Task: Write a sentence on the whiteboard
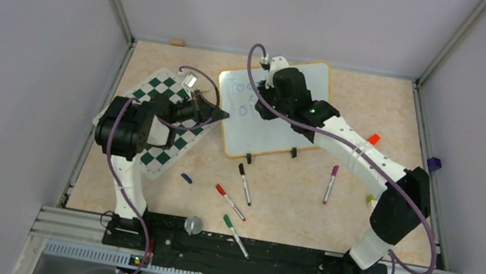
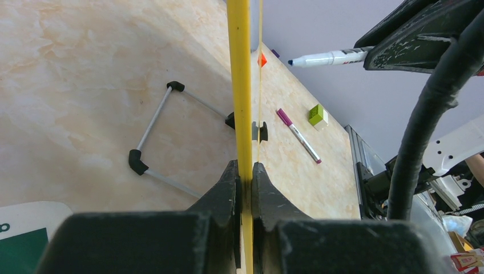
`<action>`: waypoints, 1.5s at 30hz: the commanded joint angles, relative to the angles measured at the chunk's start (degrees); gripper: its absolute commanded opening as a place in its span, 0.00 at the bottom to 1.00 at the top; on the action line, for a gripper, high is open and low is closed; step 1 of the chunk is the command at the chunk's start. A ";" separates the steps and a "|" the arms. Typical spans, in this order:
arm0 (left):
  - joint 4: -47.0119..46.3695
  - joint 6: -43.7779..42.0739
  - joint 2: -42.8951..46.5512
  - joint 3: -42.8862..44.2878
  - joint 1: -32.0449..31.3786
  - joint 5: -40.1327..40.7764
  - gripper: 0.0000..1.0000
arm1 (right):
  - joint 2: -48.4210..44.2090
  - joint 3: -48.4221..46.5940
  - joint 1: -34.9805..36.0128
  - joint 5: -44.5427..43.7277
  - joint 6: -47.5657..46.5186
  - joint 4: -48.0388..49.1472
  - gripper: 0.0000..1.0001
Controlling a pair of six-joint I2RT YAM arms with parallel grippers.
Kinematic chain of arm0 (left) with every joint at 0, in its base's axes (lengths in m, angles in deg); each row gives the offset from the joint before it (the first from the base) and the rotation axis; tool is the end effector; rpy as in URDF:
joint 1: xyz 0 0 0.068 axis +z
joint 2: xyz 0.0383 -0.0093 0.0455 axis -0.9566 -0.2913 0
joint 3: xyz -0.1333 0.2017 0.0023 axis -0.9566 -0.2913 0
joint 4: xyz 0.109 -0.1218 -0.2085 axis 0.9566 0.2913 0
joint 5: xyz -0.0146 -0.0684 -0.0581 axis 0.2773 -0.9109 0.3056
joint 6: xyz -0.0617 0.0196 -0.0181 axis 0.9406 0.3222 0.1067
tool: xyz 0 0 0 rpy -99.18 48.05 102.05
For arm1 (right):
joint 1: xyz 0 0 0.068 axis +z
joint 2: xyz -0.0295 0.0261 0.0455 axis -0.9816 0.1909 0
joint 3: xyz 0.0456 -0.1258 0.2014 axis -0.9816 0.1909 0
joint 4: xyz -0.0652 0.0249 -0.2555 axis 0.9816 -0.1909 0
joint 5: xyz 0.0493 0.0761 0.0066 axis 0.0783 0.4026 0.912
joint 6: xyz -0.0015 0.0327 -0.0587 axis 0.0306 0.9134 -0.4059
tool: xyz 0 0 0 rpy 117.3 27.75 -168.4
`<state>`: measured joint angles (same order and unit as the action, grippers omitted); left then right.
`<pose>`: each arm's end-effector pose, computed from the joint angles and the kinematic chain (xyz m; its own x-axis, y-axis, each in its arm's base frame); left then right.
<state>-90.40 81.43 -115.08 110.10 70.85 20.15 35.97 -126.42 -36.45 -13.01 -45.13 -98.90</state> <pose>0.3433 -0.0612 0.1243 -0.5446 -0.3265 -0.7725 0.7368 0.2538 -0.6267 0.3036 0.2727 0.2891 -0.5048 -0.2162 -0.8357 -0.5398 0.8345 0.1102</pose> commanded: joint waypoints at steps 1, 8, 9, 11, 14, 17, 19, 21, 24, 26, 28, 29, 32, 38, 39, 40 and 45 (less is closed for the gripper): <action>-6.47 -4.78 2.01 -0.42 0.31 -0.81 0.00 | 0.90 -3.53 -0.49 0.30 -0.62 1.65 0.00; -6.47 -4.82 1.99 -0.50 0.37 -0.79 0.00 | 1.94 -3.75 -0.46 0.75 -0.82 1.60 0.00; -6.47 -4.81 1.97 -0.51 0.33 -0.76 0.00 | 2.01 -3.67 -0.56 0.73 -0.81 1.59 0.00; -6.46 -4.79 1.96 -0.51 0.37 -0.73 0.00 | 2.18 -3.48 -0.53 0.59 -0.82 1.52 0.00; -6.47 -4.79 1.97 -0.51 0.33 -0.81 0.00 | 2.63 -3.50 -0.51 0.58 -0.90 1.60 0.00; -6.47 -4.83 1.97 -0.48 0.37 -0.82 0.00 | 3.19 -3.60 -0.53 0.49 -0.95 1.76 0.00; -6.47 -4.85 1.97 -0.38 0.36 -0.83 0.00 | 3.46 -3.61 -0.49 0.19 -1.03 1.72 0.00; -6.46 -4.84 1.94 -0.50 0.35 -0.79 0.00 | 3.71 -3.69 -0.46 -0.19 -0.97 1.59 0.00; -6.47 -4.81 1.97 -0.42 0.37 -0.81 0.00 | 3.88 -3.72 -0.50 -0.68 -0.91 1.50 0.00; -6.47 -4.85 1.92 -0.38 0.37 -0.82 0.00 | 3.96 -3.79 -0.48 -1.05 -1.01 1.50 0.00; -6.47 -4.85 1.92 -0.42 0.33 -0.79 0.00 | 4.03 -3.91 -0.51 -1.38 -0.96 1.34 0.00; -6.47 -4.80 1.98 -0.42 0.37 -0.70 0.00 | 4.15 -3.94 -0.52 -1.64 -0.96 1.25 0.00; -6.47 -4.89 2.07 -0.56 0.32 -0.69 0.00 | 4.32 -4.18 -0.53 -2.20 -0.86 0.91 0.00; -6.47 -4.85 1.96 -0.38 0.33 -0.73 0.00 | 4.39 -4.90 -0.53 -5.56 -0.80 -0.38 0.00; -6.47 -4.80 1.94 -0.41 0.37 -0.72 0.00 | 4.36 -5.08 -0.53 -6.11 -0.81 -0.56 0.00; -6.47 -4.79 1.89 -0.37 0.37 -0.78 0.00 | 4.35 -5.18 -0.53 -6.52 -0.83 -0.80 0.00; -6.47 -4.81 1.88 -0.40 0.37 -0.81 0.00 | 4.26 -5.36 -0.56 -6.98 -0.77 -0.96 0.00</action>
<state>-90.20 81.41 -115.06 110.10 70.85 20.24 39.97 -128.82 -36.43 -16.81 -45.55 -100.32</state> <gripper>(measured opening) 0.056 0.092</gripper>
